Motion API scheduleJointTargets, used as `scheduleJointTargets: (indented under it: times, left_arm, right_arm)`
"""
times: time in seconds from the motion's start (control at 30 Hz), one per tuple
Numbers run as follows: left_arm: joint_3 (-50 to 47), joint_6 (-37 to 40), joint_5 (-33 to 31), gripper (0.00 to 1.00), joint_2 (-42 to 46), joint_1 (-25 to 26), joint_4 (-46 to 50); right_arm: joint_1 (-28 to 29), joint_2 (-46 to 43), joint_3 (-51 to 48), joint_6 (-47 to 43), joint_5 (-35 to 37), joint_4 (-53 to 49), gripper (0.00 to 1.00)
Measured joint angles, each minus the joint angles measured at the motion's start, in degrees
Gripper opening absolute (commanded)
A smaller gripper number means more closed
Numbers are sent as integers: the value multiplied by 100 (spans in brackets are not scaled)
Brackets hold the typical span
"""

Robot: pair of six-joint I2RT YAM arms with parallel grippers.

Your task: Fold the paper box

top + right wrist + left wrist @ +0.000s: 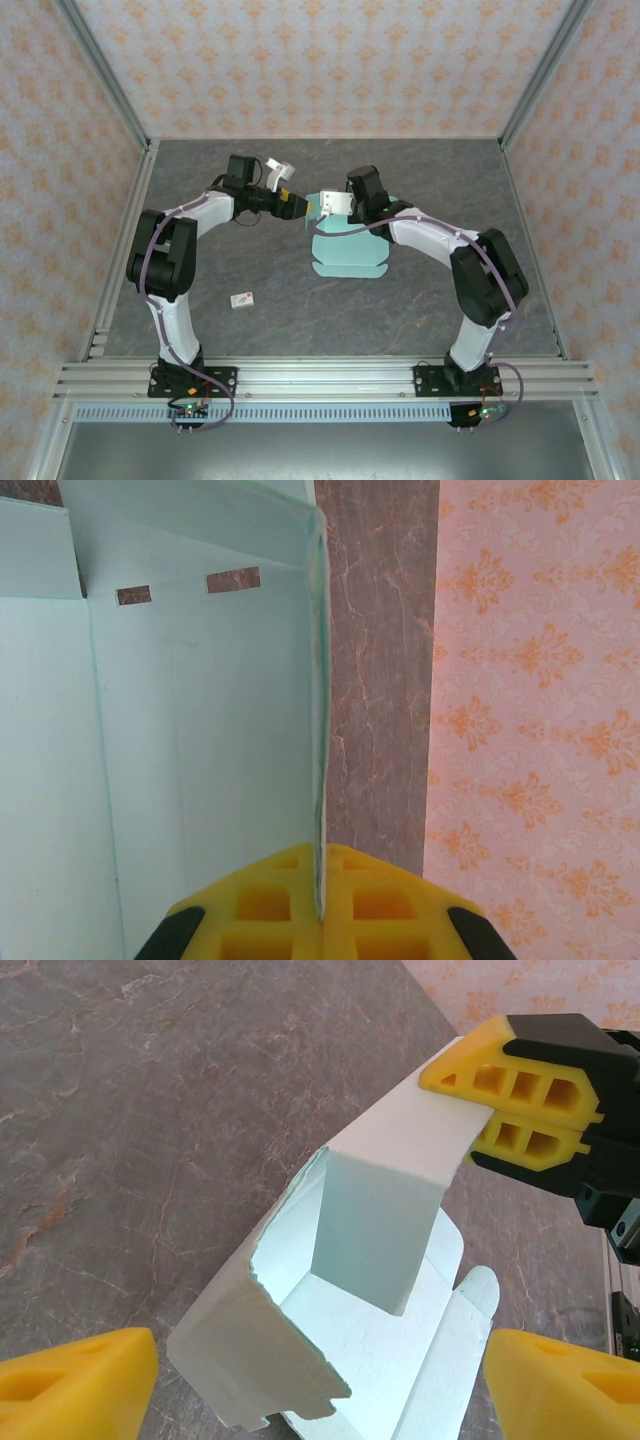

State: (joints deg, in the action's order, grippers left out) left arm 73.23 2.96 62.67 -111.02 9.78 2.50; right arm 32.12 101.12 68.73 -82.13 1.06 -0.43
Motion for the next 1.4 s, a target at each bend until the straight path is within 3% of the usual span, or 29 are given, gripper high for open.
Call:
scheduleJointTargets:
  times: [0.3, 0.6, 1.4]
  left_arm:
    - [675, 363, 125, 83, -393, 203, 177]
    - [452, 553, 280, 72, -422, 223, 243]
    - [564, 833, 317, 73, -444, 433, 420]
  right_arm:
    - [0, 2, 160, 20, 9, -90, 0]
    - [-2, 79, 232, 72, 37, -179, 0]
    - [-17, 116, 264, 199, 66, -313, 0]
